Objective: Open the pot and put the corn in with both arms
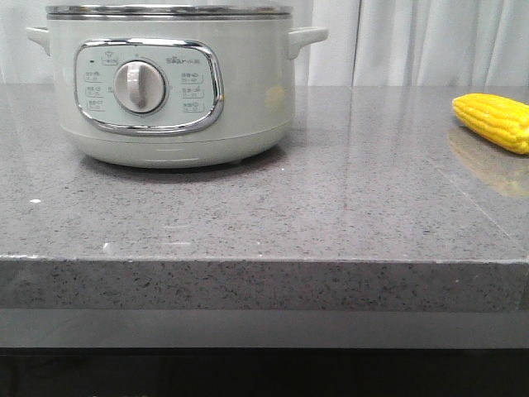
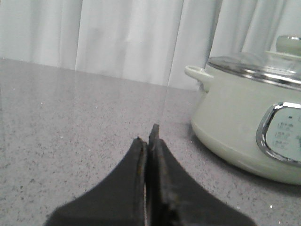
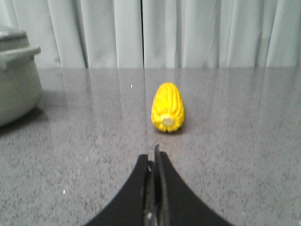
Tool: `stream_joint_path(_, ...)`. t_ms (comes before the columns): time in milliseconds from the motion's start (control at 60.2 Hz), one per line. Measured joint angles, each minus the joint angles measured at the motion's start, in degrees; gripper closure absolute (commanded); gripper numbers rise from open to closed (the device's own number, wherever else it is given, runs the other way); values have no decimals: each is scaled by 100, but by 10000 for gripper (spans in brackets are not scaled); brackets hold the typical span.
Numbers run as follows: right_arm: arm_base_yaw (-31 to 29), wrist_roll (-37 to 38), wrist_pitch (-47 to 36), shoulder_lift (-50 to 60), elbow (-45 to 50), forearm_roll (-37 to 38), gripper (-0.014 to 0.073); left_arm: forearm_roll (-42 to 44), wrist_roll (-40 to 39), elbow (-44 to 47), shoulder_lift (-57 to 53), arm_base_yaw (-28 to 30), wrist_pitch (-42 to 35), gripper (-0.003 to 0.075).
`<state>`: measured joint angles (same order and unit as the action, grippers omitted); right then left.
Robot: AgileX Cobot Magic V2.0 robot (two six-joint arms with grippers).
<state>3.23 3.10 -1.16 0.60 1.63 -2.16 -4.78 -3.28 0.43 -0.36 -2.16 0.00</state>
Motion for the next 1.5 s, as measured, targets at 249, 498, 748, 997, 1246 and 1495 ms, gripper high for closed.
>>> stream_joint_path(249, 0, 0, -50, 0, -492, 0, 661, 0, 0, -626, 0, 0, 0, 741)
stream_joint_path(498, 0, 0, 1251, -116, -2165, 109, 661, 0, 0, -2583, 372, 0, 1018, 741)
stream_joint_path(748, 0, 0, 2613, -1268, -3811, 113, 661, 12, 0, -4271, 1529, 0, 2584, 741)
stream_joint_path(997, 0, 0, 3718, -2460, -4500, 113, 661, 12, 0, -4673, 2418, 0, 3230, 741)
stream_joint_path(1246, 0, 0, 4214, -3194, -4500, 113, 661, 19, 9, -4582, 2746, 0, 3401, 741)
stream_joint_path(1495, 0, 0, 4235, -3571, -4500, 113, 620, 299, 9, -4410, 3019, 0, 3391, 676)
